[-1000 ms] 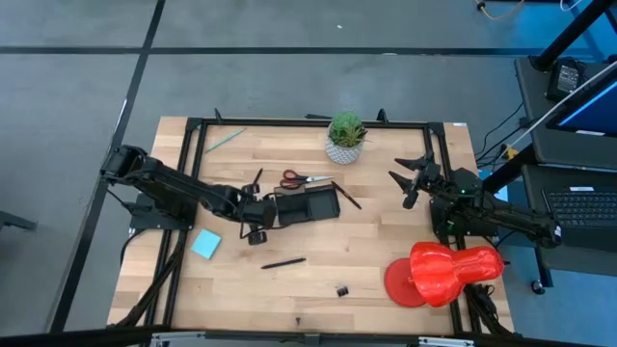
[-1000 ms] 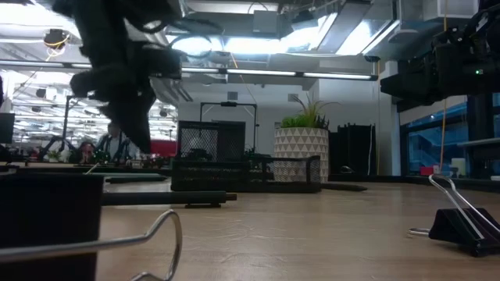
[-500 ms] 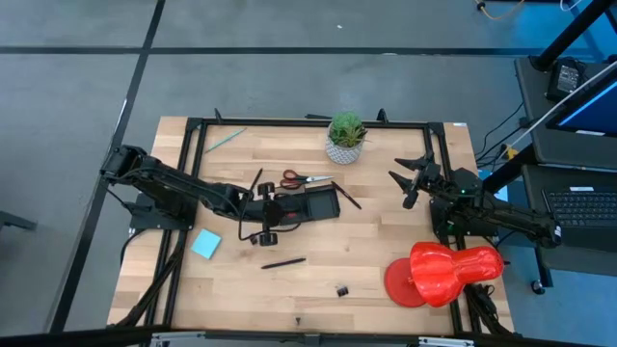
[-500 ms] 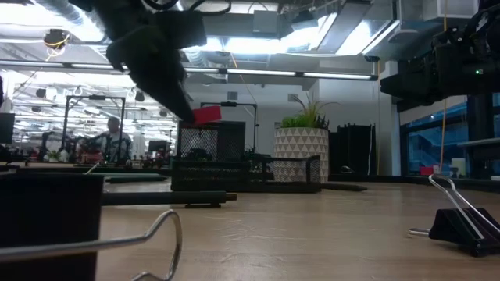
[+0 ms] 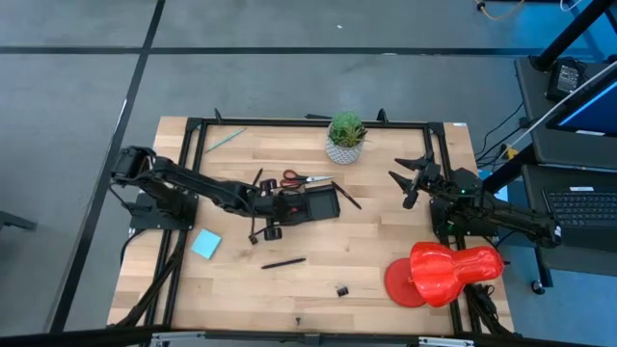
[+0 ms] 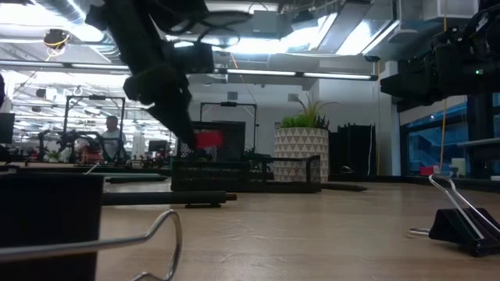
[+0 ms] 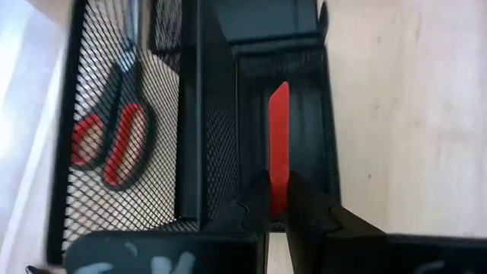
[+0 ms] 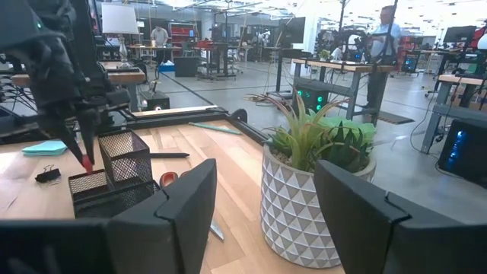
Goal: Pick and place office supplies into organizer
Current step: Put the eraser into the bottom left section of the desk organizer
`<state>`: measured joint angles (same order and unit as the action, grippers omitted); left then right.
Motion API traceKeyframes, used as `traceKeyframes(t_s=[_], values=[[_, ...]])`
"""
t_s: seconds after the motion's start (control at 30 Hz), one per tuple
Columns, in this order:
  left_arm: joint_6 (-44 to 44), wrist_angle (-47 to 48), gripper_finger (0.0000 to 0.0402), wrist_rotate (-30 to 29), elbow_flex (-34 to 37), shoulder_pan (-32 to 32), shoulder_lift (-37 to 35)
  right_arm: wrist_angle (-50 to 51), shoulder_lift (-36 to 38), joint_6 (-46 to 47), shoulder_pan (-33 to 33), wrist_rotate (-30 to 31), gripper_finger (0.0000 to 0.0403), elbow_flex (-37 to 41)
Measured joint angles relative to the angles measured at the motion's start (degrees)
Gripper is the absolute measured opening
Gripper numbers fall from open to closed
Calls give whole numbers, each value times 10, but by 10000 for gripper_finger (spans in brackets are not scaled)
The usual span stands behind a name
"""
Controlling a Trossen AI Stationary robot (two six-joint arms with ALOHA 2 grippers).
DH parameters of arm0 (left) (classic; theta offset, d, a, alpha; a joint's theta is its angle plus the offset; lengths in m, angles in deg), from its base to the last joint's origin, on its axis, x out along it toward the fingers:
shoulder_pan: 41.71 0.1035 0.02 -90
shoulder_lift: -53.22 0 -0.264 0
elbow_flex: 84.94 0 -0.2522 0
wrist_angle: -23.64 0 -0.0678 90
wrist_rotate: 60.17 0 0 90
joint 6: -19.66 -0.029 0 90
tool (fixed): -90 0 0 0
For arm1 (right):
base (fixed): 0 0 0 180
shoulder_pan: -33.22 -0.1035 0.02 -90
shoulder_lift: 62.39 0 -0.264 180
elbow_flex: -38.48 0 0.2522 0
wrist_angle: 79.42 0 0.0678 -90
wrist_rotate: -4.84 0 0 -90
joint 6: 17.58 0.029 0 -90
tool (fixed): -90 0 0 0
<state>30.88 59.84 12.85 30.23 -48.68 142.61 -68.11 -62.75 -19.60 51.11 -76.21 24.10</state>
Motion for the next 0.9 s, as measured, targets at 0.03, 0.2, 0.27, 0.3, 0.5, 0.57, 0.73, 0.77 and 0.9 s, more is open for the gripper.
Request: traceKeyframes(t_s=[0.03, 0.2, 0.27, 0.3, 0.5, 0.57, 0.73, 0.77, 0.9], values=[[0, 0, 17, 0, 0, 1, 4, 0, 0, 0, 0, 0, 224, 0], [0, 12, 17, -5, 0, 8, 15, 0, 0, 0, 0, 0, 224, 0], [0, 26, 17, -19, 0, 11, 15, 0, 0, 0, 0, 0, 224, 0], [0, 29, 17, -27, 0, 12, 15, 0, 0, 0, 0, 0, 224, 0], [-10, 28, 17, -50, 0, 16, 15, 0, 0, -2, 0, 0, 224, 0], [-14, 23, 17, -37, 0, 16, 15, 0, 0, -2, 0, 0, 224, 0], [-24, 7, 17, -16, 0, 16, 15, 0, 0, -2, 0, 0, 224, 0], [-25, 3, 17, -13, 0, 16, 15, 0, 0, -2, 0, 0, 224, 0], [-26, -4, 17, -13, 0, 16, 15, 0, 0, -2, 0, 0, 224, 0]])
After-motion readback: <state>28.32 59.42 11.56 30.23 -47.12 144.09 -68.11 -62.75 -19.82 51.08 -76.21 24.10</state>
